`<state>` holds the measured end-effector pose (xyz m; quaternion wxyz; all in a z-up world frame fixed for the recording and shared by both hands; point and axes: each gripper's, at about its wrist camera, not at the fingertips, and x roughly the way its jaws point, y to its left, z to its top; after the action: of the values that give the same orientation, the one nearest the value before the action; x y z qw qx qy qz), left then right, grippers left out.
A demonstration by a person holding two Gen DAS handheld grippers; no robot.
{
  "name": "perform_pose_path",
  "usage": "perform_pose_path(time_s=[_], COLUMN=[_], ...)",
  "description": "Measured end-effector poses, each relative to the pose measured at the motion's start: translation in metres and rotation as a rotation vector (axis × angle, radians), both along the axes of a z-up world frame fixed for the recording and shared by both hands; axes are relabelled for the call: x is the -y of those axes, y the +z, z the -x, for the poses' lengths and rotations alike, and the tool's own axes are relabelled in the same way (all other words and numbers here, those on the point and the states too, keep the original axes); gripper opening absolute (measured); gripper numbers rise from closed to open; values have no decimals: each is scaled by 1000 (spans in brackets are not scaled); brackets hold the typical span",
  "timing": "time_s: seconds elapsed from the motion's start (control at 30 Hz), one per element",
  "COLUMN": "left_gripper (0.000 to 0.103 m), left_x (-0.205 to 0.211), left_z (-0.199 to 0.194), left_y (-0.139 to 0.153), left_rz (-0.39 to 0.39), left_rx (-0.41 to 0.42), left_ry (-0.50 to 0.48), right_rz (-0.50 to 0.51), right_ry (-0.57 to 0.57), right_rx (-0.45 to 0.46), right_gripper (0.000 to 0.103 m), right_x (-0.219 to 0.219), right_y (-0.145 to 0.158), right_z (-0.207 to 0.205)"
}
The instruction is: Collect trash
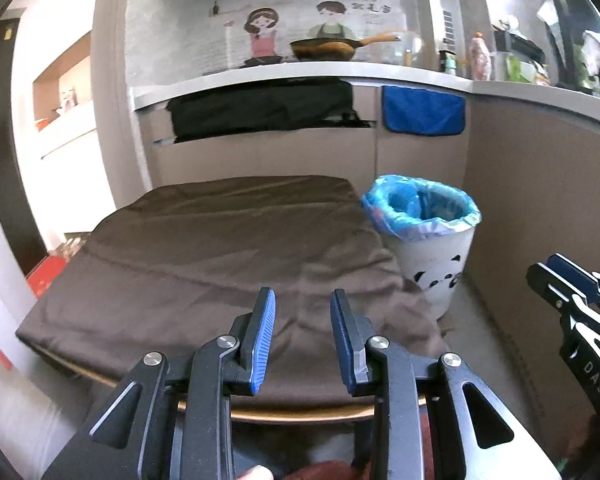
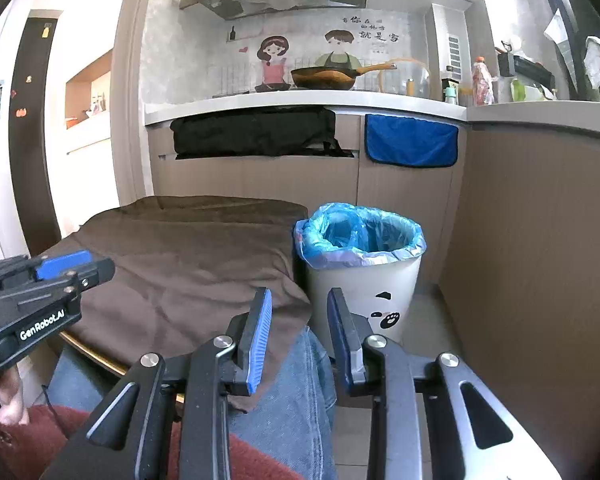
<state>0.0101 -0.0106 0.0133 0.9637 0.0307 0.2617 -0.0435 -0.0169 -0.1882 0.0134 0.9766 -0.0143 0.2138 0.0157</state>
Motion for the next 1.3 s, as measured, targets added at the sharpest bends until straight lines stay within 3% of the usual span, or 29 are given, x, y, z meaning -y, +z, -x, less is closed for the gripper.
perform_pose_path(time_s=[0.3, 1.3], left_gripper=[30, 30], left_x=[-2, 0], left_z=[6, 4], left_y=[-2, -7], left_rz=[-10, -32], left_rx=[-4, -24], left_ry=[27, 20], right_rz=[48, 47], right_ry=[8, 3], right_rx=[9, 2], right_gripper=[27, 27], right_x=[-14, -19], right_y=[0, -2], right_z=[8, 8])
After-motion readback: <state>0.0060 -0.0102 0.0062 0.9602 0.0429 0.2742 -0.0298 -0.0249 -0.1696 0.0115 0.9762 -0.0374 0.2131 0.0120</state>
